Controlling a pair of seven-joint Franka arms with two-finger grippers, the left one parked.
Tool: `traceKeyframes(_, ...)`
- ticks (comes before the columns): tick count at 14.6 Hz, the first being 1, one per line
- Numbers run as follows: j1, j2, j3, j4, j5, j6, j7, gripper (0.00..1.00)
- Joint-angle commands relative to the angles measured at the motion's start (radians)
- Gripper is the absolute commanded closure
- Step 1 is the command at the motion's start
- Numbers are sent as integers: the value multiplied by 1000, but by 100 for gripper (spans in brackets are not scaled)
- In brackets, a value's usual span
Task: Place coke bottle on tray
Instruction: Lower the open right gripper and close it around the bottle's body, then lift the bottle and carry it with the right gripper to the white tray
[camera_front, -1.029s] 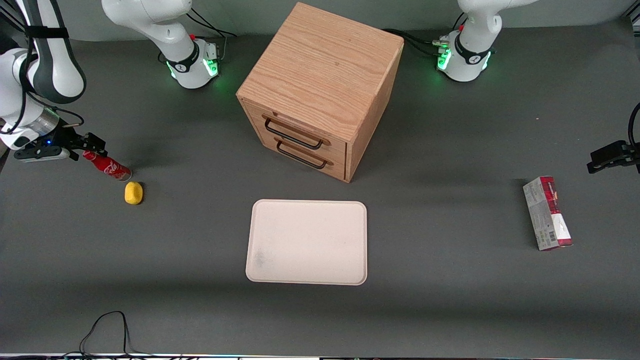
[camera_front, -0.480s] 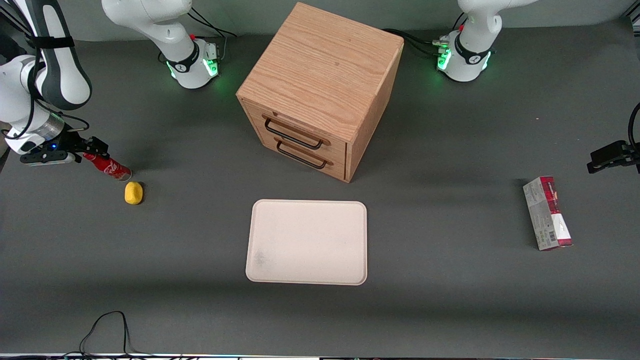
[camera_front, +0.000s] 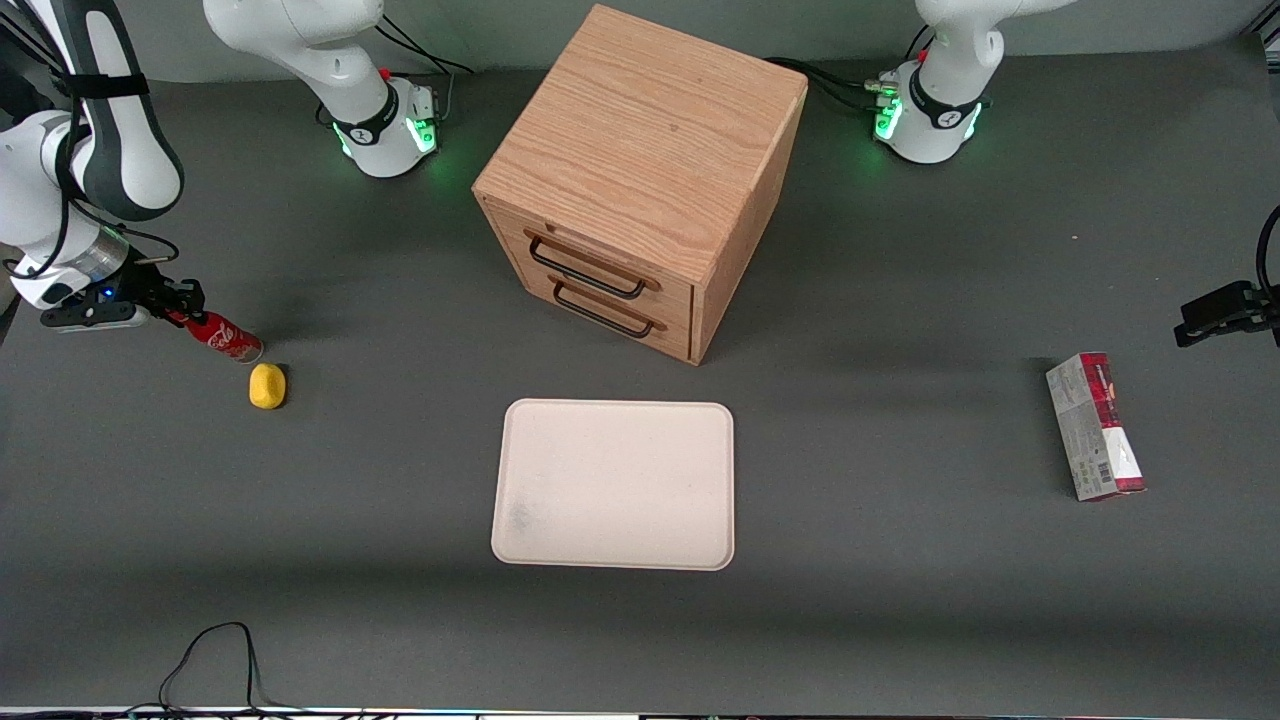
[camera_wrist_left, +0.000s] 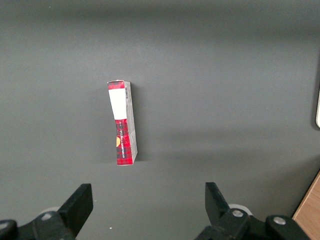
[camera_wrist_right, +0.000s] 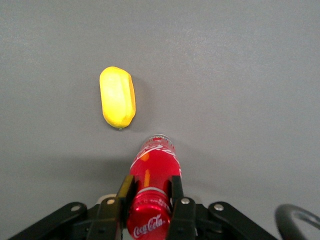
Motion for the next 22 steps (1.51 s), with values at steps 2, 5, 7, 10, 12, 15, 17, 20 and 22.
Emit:
traceKeyframes(2, 3, -3, 8, 50, 15, -87, 8, 100)
traceKeyframes(5, 9, 21, 75, 223, 18, -251, 77, 100)
traceKeyframes(7, 11, 65, 127, 399, 20, -409, 132, 100)
traceKeyframes(10, 9, 144, 224, 680, 36, -631, 245, 100)
traceKeyframes(12, -3, 212, 270, 891, 73, -789, 273, 100)
traceKeyframes(15, -29, 350, 367, 1232, 106, -1018, 368, 100)
traceKeyframes(17, -37, 404, 440, 1398, 107, -1089, 428, 100)
traceKeyframes(20, -41, 412, 561, 1475, 116, -1123, 521, 100)
traceKeyframes(22, -41, 437, 679, 1485, 119, -1093, 662, 100)
